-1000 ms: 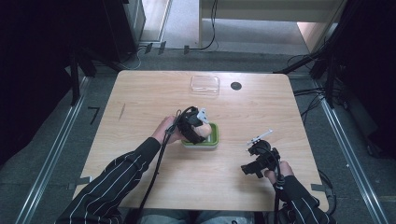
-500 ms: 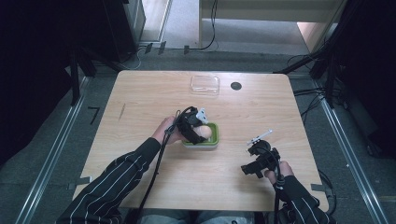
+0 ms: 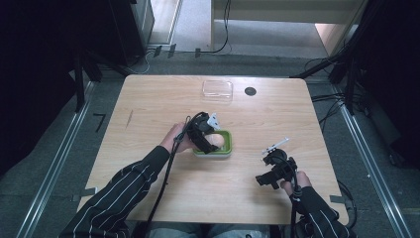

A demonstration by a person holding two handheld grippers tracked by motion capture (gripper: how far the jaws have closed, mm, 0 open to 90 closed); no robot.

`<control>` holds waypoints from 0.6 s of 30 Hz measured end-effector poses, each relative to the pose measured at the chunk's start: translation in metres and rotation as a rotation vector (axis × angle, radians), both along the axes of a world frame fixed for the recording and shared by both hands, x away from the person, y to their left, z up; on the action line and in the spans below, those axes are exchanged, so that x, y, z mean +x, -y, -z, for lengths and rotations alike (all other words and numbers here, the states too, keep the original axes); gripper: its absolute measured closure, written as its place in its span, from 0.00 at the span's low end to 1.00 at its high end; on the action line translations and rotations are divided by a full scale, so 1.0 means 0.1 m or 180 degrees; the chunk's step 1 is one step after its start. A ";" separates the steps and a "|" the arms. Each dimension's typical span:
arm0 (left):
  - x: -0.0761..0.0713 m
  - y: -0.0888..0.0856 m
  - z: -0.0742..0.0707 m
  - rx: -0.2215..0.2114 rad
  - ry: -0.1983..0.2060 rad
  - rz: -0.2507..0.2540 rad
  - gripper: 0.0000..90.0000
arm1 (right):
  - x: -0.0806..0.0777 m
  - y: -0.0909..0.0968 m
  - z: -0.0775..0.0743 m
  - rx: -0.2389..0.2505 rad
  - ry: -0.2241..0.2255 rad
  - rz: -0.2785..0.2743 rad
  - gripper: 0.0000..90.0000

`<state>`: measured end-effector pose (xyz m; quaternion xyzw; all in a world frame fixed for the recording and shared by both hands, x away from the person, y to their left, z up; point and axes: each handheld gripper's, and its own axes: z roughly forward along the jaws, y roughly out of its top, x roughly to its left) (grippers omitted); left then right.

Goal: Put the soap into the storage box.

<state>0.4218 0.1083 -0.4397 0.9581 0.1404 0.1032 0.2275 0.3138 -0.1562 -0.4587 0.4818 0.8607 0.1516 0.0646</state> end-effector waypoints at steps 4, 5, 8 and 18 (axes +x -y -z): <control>-0.01 -0.01 -0.02 -0.0013 0.0011 -0.0047 0.15 | 0.00 0.00 0.00 -0.0005 0.0001 0.0006 0.16; -0.02 -0.01 -0.04 -0.0017 0.0021 -0.0062 0.15 | 0.00 0.00 0.00 -0.0004 0.0001 0.0010 0.16; -0.02 -0.02 -0.06 -0.0011 0.0020 -0.0094 0.11 | 0.00 0.00 -0.01 -0.0004 0.0001 0.0010 0.16; -0.07 -0.08 -0.17 0.0015 -0.0061 -0.0291 0.02 | -0.01 0.00 -0.01 0.0002 0.0007 -0.0004 0.16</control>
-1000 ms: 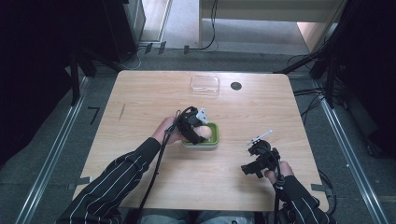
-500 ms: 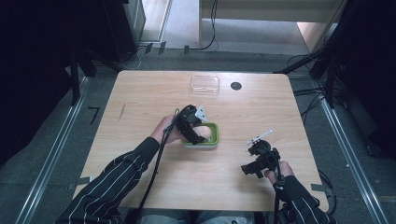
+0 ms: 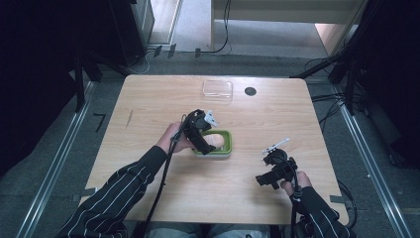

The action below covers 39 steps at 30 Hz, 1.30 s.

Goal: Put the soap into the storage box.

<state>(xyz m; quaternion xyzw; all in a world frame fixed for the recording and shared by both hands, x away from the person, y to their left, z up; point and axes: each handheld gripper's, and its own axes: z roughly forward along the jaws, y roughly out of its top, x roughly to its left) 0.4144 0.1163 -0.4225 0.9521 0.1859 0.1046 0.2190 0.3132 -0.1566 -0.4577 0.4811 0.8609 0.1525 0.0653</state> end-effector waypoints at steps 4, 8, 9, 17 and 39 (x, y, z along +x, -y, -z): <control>-0.03 -0.04 -0.03 0.0038 0.0005 -0.0077 0.02 | 0.00 0.00 0.00 0.0012 0.0004 0.0007 0.16; -0.08 -0.11 -0.05 0.0090 0.0000 -0.0170 0.02 | -0.01 0.00 0.00 0.0017 -0.0001 0.0004 0.16; -0.10 -0.14 -0.07 0.0111 -0.0009 -0.0230 0.02 | 0.00 0.00 0.00 0.0022 0.0016 0.0003 0.16; -0.19 -0.23 -0.12 0.0155 -0.0017 -0.0307 0.01 | -0.01 -0.01 -0.01 0.0009 -0.0004 0.0000 0.16; -0.64 -0.58 -0.24 0.0225 0.0009 -0.0486 0.01 | -0.01 -0.01 -0.01 -0.0004 0.0011 -0.0004 0.16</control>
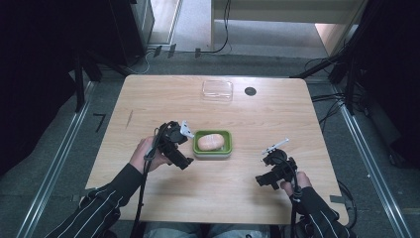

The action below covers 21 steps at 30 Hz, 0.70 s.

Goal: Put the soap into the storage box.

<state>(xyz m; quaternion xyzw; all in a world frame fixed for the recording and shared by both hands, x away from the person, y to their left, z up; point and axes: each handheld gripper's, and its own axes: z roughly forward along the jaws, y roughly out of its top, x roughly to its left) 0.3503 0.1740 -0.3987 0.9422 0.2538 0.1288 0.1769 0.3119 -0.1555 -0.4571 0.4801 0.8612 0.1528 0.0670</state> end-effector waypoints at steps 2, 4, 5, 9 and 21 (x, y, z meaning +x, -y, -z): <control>-0.04 -0.05 0.01 0.0019 -0.0014 -0.0014 0.01 | 0.00 0.00 0.00 0.0001 0.0001 -0.0007 0.16; -0.06 -0.08 0.03 0.0021 -0.0024 -0.0041 0.01 | 0.00 0.00 0.00 -0.0006 0.0002 -0.0004 0.16; -0.07 -0.11 0.03 0.0034 -0.0028 -0.0039 0.01 | 0.00 0.00 0.00 -0.0006 0.0002 -0.0005 0.16; -0.11 -0.19 0.06 0.0046 -0.0042 -0.0086 0.01 | 0.00 0.00 0.00 -0.0006 0.0004 -0.0004 0.16; -0.22 -0.43 0.25 0.0107 -0.0172 -0.0234 0.01 | 0.00 0.00 0.00 -0.0012 0.0005 -0.0024 0.16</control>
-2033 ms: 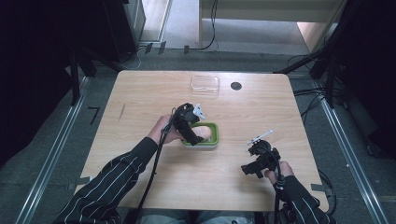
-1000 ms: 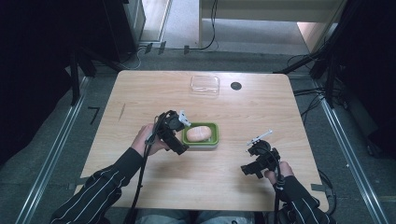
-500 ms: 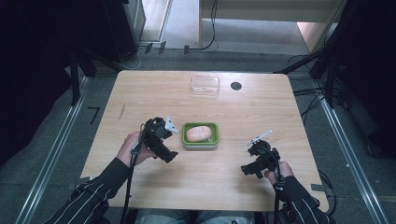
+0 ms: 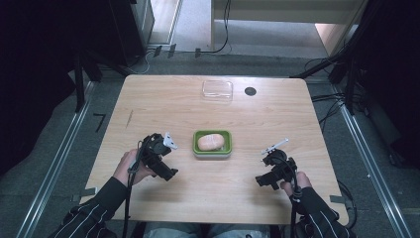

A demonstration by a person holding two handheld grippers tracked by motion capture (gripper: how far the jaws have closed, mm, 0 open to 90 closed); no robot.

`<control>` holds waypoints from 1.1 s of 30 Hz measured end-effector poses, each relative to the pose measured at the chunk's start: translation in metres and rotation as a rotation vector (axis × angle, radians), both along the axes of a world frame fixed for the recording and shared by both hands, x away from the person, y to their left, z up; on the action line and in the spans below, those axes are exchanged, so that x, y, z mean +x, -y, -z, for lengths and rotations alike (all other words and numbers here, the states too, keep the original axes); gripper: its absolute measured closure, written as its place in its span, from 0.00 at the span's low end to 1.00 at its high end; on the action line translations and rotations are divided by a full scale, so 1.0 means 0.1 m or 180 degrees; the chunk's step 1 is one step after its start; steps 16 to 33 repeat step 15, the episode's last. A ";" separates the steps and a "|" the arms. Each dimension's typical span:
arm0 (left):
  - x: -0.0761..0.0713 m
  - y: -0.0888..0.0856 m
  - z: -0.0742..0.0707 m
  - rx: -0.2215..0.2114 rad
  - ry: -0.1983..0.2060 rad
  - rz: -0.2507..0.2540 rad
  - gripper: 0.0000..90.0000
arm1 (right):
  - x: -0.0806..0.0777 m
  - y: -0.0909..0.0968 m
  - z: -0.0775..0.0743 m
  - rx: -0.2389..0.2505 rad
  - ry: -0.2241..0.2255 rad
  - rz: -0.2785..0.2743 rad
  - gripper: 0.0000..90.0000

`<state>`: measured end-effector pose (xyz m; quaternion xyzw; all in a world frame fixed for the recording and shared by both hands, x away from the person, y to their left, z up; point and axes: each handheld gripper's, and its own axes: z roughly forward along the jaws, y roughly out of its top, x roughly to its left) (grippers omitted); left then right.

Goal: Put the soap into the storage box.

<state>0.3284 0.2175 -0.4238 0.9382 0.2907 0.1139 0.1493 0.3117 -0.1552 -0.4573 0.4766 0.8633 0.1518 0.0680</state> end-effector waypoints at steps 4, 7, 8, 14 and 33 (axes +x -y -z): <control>0.01 -0.03 0.06 0.0070 -0.0114 -0.0061 0.01 | 0.00 0.00 0.00 -0.0005 -0.0006 -0.0007 0.16; 0.01 -0.02 0.07 0.0147 -0.0137 -0.0076 0.01 | 0.00 0.00 0.00 -0.0011 -0.0002 -0.0006 0.16; 0.01 -0.02 0.08 0.0158 -0.0139 -0.0072 0.01 | 0.00 0.00 0.00 -0.0012 -0.0001 -0.0006 0.16; 0.02 0.02 0.10 0.0174 -0.0173 -0.0064 0.01 | 0.00 0.00 0.00 -0.0012 0.0003 -0.0011 0.16; 0.02 0.02 0.10 0.0173 -0.0169 -0.0057 0.01 | 0.00 0.00 0.01 -0.0008 0.0001 -0.0015 0.16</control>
